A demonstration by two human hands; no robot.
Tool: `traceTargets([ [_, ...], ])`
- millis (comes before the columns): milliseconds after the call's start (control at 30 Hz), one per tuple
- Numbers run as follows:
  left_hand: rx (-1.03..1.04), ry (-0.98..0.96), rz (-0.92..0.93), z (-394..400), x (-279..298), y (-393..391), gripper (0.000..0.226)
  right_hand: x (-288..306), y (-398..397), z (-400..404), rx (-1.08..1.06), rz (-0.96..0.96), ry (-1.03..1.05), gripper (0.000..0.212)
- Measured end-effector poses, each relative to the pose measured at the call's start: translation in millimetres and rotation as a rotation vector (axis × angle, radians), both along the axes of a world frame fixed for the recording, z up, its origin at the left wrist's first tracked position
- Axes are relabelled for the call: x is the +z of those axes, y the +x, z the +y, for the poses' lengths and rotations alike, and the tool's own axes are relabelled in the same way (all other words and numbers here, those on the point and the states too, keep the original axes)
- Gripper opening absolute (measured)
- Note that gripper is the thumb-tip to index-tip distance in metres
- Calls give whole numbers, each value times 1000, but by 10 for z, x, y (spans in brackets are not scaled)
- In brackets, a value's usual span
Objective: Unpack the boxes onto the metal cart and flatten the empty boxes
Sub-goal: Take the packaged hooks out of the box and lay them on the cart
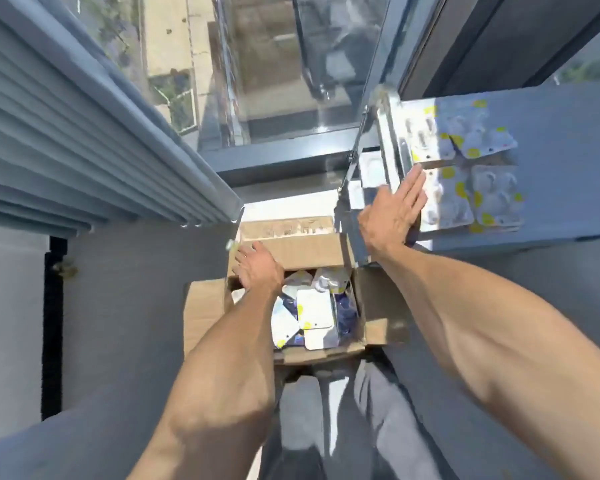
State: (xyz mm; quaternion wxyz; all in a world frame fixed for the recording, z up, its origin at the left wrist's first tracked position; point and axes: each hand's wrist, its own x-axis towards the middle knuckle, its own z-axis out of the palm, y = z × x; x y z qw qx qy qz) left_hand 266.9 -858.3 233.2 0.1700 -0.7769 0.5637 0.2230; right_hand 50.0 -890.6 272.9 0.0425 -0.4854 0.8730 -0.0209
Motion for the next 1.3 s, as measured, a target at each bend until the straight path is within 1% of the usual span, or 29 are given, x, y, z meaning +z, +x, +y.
traceTargets([
  [33,16,26,13,91,-139,95,44,-60,-20,4,25,56,-21,33],
  [133,59,113,12,354,-647,281,42,-240,-41,-60,104,156,-52,65],
  [167,82,145,13,447,-796,309,43,-304,-46,-66,151,186,-64,69],
  [233,102,206,9,610,-1018,340,48,-476,-56,-6,357,200,-96,64],
  [300,107,273,26,697,-1207,294,52,-730,-26,162,539,89,-78,54],
  [333,114,288,33,706,-1311,261,52,-911,23,277,584,5,-53,47],
  [367,126,300,38,706,-1399,232,51,-1082,101,395,583,-85,-8,37],
  [400,133,303,53,702,-1540,193,49,-1272,193,506,521,-164,91,28],
  [433,131,297,69,694,-1681,153,48,-1481,289,610,422,-223,237,24],
  [500,109,288,94,686,-2000,98,46,-1978,455,824,223,-322,527,27],
  [567,118,284,119,676,-2363,59,41,-2494,558,1032,143,-393,708,34],
  [633,173,311,163,697,-2803,49,37,-3020,655,1224,111,-424,793,39],
  [700,235,336,219,782,-3195,47,35,-3462,703,1384,51,-429,826,41],
  [800,288,372,275,978,-3772,44,32,-4050,755,1572,-51,-433,795,52],
  [867,344,391,325,1089,-4001,17,33,-4297,782,1636,-103,-450,769,54],
  [1000,553,327,507,1198,-4269,-80,29,-4549,837,1697,-157,-406,673,38],
  [1133,591,214,527,1171,-4144,-82,7,-4380,868,1674,-237,-332,553,29],
  [1200,630,108,512,1108,-3975,-7,15,-4252,880,1628,-231,-307,445,33],
  [1300,694,-83,407,995,-3672,190,27,-4039,912,1562,-216,-329,324,52],
])
